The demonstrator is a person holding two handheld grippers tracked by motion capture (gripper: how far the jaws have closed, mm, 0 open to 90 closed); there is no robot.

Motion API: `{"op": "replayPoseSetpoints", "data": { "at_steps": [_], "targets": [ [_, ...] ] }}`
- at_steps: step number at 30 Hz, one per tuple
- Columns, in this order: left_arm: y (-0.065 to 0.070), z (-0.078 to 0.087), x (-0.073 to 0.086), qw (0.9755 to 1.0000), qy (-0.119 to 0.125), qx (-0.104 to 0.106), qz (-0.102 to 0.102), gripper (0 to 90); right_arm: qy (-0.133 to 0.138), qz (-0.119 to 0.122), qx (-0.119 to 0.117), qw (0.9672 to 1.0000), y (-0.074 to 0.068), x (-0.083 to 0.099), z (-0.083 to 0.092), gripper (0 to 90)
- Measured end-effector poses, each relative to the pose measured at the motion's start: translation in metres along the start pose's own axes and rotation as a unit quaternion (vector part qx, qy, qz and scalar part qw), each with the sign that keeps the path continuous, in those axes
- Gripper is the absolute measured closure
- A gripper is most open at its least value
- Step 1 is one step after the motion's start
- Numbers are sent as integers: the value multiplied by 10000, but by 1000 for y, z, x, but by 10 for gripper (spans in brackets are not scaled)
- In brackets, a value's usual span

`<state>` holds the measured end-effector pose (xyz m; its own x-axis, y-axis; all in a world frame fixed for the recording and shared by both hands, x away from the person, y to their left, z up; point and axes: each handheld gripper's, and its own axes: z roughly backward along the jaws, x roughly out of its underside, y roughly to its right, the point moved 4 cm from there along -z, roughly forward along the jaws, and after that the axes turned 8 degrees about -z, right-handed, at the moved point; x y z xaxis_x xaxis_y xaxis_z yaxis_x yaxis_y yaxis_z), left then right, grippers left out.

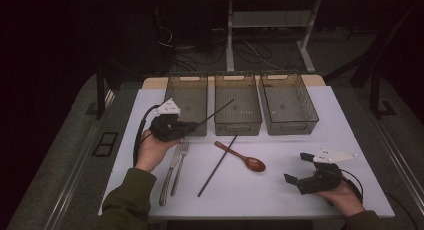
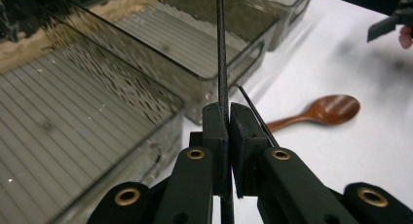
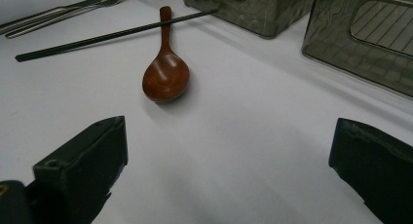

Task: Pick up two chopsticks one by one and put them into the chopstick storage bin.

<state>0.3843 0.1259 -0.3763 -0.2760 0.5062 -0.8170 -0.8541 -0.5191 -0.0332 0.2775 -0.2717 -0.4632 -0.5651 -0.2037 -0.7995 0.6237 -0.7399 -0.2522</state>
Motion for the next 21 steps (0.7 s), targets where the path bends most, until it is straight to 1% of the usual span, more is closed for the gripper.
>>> {"op": "replayPoseSetpoints", "data": {
  "at_steps": [1, 4, 13, 16, 19, 20, 21],
  "targets": [
    [0, 0, 0, 10000, 0, 0, 0, 849, 29, 36, 3, 10000, 1, 0, 0, 1],
    [-7, -1, -6, 10000, -8, -64, -5, 849, 46, 53, -1, 10000, 1, -1, 0, 1],
    [-34, -7, -22, 9996, -44, -274, 52, 849, 55, 38, -20, 10000, 1, -1, 0, 1],
    [-43, -9, -25, 9994, -95, -338, 75, 849, 51, 48, -20, 10000, 1, 0, 0, 1],
    [-52, -12, -27, 9990, -98, -402, 173, 849, 53, 38, -30, 10000, 1, 0, 1, 1],
    [-58, -14, -27, 9985, -148, -482, 213, 849, 55, 29, -31, 10000, 1, 0, 1, 1],
    [-58, -14, -27, 9985, -148, -482, 213, 849, 55, 29, -31, 10000, 1, 0, 1, 1]
  ]
}}
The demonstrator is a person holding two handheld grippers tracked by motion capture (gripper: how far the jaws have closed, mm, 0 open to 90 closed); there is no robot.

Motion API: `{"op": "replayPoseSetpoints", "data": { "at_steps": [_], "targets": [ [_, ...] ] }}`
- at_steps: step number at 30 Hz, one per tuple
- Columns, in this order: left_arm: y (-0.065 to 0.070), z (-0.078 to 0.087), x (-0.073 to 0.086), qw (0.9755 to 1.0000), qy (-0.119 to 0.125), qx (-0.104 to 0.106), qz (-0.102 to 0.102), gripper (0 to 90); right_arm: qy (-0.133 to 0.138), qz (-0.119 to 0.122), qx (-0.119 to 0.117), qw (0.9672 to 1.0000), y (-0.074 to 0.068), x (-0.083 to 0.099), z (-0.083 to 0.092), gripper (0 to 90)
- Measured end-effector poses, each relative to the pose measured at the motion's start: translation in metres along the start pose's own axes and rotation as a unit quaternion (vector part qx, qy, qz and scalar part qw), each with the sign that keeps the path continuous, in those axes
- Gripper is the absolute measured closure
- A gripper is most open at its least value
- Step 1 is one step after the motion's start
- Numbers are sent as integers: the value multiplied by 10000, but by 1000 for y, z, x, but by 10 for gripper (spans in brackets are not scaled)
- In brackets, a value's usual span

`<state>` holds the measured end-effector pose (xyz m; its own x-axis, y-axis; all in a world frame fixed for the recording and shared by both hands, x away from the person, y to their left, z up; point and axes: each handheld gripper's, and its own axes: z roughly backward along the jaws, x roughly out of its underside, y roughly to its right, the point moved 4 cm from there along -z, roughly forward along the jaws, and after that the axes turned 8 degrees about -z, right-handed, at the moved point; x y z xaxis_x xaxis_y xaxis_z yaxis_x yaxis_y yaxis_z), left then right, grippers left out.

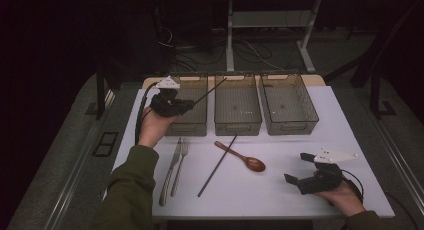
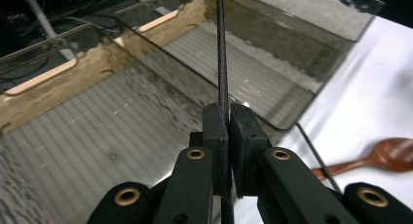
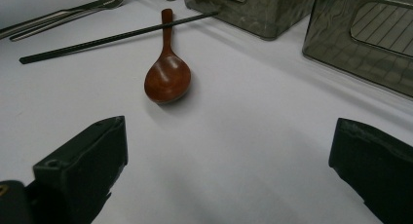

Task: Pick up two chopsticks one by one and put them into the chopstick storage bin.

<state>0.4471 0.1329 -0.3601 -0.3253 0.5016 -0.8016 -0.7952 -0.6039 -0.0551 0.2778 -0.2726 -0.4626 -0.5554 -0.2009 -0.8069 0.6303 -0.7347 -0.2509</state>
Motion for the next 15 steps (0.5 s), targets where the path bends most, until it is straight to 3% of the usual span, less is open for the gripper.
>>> {"op": "replayPoseSetpoints", "data": {
  "at_steps": [8, 9, 15],
  "targets": [
    [-27, -8, 9, 9988, -200, -371, 258, 849, 5, -3, -1, 10000, 0, 0, 0, 1],
    [-33, -10, 13, 9980, -240, -459, 370, 849, 12, 5, -4, 10000, 1, 0, 0, 1],
    [-48, -15, 24, 9951, -427, -659, 607, 849, 13, 2, -8, 10000, 0, 0, 1, 1]
  ]
}}
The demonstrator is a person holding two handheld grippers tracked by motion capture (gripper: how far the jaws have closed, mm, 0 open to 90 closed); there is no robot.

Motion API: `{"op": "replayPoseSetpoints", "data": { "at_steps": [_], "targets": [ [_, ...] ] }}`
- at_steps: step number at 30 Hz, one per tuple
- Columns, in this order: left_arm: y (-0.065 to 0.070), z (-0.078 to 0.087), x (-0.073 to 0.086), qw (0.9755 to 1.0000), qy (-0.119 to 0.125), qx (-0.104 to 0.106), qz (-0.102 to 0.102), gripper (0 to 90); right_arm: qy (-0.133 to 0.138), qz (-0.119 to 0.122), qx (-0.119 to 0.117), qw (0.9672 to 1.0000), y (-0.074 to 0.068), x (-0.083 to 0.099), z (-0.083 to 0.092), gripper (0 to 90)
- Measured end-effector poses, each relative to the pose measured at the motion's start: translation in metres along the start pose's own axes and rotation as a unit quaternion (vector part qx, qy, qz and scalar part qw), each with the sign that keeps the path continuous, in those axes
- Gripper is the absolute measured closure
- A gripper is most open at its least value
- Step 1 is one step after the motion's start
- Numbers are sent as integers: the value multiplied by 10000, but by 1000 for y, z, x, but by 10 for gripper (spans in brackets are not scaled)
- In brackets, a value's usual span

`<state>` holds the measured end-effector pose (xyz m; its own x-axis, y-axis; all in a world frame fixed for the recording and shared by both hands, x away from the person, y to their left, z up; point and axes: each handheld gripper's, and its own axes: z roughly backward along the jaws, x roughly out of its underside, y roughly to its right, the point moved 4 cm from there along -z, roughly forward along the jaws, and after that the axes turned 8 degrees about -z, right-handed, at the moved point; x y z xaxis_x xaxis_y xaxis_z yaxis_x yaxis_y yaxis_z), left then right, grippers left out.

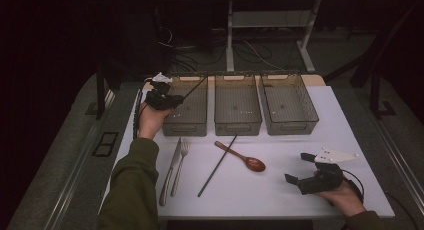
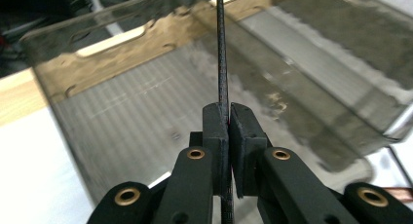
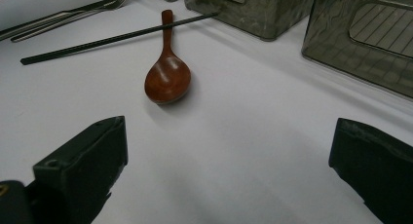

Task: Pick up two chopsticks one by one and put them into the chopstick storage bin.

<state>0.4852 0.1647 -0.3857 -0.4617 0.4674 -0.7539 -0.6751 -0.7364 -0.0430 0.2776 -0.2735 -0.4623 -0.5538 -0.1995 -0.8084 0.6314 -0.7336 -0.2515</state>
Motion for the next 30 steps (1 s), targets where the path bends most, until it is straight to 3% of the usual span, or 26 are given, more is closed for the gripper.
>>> {"op": "replayPoseSetpoints", "data": {
  "at_steps": [7, 19, 25, 30],
  "targets": [
    [-8, -12, 7, 9992, -224, -200, 269, 848, 5, -5, -2, 10000, 0, 0, 0, 1],
    [-9, -20, 12, 9986, -335, -190, 359, 838, 1, 8, 2, 10000, 0, 0, 1, 1],
    [-8, -19, 10, 9985, -254, -312, 364, 718, 10, 6, 8, 10000, 0, 0, 1, 1],
    [-4, -12, 5, 9993, -88, -249, 276, 622, 10, 2, 16, 10000, 0, 0, 1, 1]
  ]
}}
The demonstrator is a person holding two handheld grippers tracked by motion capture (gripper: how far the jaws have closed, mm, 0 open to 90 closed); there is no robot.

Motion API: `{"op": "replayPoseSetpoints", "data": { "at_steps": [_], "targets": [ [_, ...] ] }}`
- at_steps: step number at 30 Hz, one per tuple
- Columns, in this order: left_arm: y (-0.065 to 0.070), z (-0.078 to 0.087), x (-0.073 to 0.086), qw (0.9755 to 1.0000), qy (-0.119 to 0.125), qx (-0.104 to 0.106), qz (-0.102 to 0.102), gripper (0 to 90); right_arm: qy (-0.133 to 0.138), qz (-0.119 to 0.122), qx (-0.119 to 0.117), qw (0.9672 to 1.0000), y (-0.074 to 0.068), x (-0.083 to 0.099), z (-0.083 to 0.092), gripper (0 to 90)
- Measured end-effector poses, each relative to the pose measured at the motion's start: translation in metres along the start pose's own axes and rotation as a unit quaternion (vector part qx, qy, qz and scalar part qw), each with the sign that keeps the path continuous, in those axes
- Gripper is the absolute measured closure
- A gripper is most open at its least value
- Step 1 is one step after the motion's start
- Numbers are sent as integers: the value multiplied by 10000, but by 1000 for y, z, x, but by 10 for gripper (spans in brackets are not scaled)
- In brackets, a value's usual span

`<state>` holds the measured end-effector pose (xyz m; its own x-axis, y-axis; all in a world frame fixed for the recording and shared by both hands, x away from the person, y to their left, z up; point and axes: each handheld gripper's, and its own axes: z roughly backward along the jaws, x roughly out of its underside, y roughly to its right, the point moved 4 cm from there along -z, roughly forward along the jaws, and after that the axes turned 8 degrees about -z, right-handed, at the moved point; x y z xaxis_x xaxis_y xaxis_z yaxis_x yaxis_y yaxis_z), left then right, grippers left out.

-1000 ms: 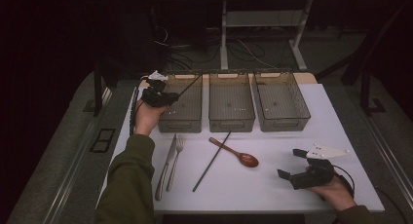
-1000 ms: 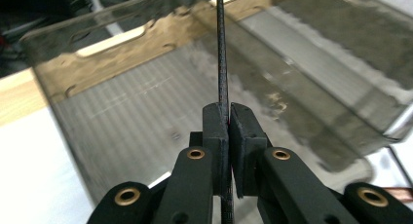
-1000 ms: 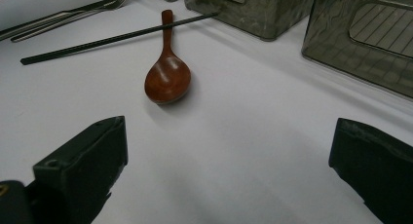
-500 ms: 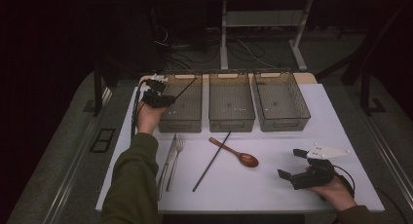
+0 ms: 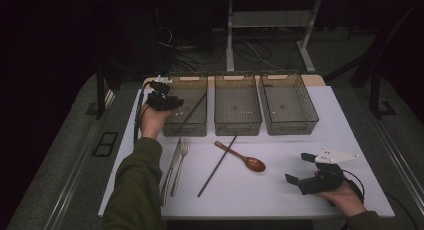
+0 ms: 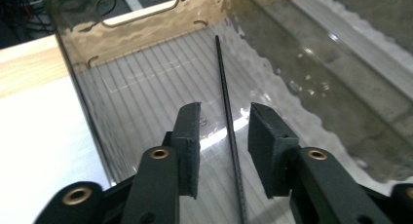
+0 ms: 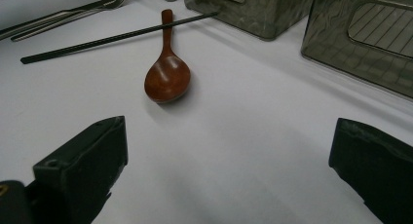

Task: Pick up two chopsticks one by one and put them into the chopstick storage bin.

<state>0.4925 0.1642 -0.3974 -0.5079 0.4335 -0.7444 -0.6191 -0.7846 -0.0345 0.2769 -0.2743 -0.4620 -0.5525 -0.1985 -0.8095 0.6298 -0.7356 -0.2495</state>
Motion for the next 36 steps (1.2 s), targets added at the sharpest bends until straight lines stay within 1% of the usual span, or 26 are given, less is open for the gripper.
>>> {"op": "replayPoseSetpoints", "data": {
  "at_steps": [2, 3, 5, 6, 7, 8, 11, 12, 15, 16, 17, 19, 21, 25, 28, 30, 31, 32, 34, 36],
  "targets": [
    [1, 3, -1, 10000, 29, 19, -8, 594, -2, 3, -3, 10000, 0, 0, 0, 1],
    [3, 5, -3, 10000, 84, 39, -9, 594, -2, 3, -3, 10000, 0, 0, 0, 1],
    [7, 11, -5, 9997, 199, 137, -32, 560, -3, 4, 2, 10000, 0, 0, 0, 1],
    [12, 18, -7, 9994, 286, 197, -49, 527, 4, 0, 8, 10000, 0, 0, 0, 1],
    [15, 21, -7, 9991, 333, 268, -62, 510, -1, -2, 14, 10000, 0, 0, 0, 1],
    [15, 21, -7, 9991, 333, 268, -62, 495, -1, -2, 14, 10000, 0, 0, 0, 1],
    [25, 30, -7, 9983, 465, 293, -167, 465, 3, 8, 20, 10000, 0, 0, 0, 1],
    [28, 32, -6, 9981, 501, 322, -165, 451, 2, 8, 19, 10000, 0, 0, 0, 1],
    [37, 39, -3, 9970, 608, 441, -161, 425, 1, 6, 14, 10000, 0, 0, 0, 1],
    [44, 43, -1, 9958, 679, 571, -208, 414, 3, 9, 13, 10000, 0, 0, 0, 1],
    [44, 43, -1, 9958, 679, 571, -208, 407, 3, 7, 14, 10000, 0, 0, 0, 1],
    [51, 46, 1, 9951, 682, 670, -270, 392, 5, 10, 16, 10000, 0, 0, 0, 1],
    [60, 49, 4, 9944, 680, 721, -360, 363, 7, 6, 22, 10000, 0, 0, 0, 1],
    [74, 54, 10, 9924, 718, 845, -523, 338, 6, 6, 25, 10000, 0, 0, 0, 1],
    [85, 57, 16, 9911, 757, 945, -561, 327, 6, 16, 25, 10000, 0, 0, 0, 1],
    [92, 58, 19, 9904, 777, 965, -612, 317, 8, 14, 26, 10000, 0, 0, 0, 1],
    [99, 59, 23, 9897, 806, 1000, -625, 316, 7, 5, 26, 10000, 0, 0, 0, 1],
    [99, 59, 23, 9897, 806, 1000, -625, 312, 7, 5, 26, 10000, 0, 0, 0, 1],
    [106, 60, 28, 9891, 826, 1034, -648, 311, 1, 3, 25, 10000, 0, 0, 1, 1],
    [112, 60, 33, 9889, 817, 1053, -655, 311, 8, 4, 28, 10000, 0, 0, 1, 1]
  ]
}}
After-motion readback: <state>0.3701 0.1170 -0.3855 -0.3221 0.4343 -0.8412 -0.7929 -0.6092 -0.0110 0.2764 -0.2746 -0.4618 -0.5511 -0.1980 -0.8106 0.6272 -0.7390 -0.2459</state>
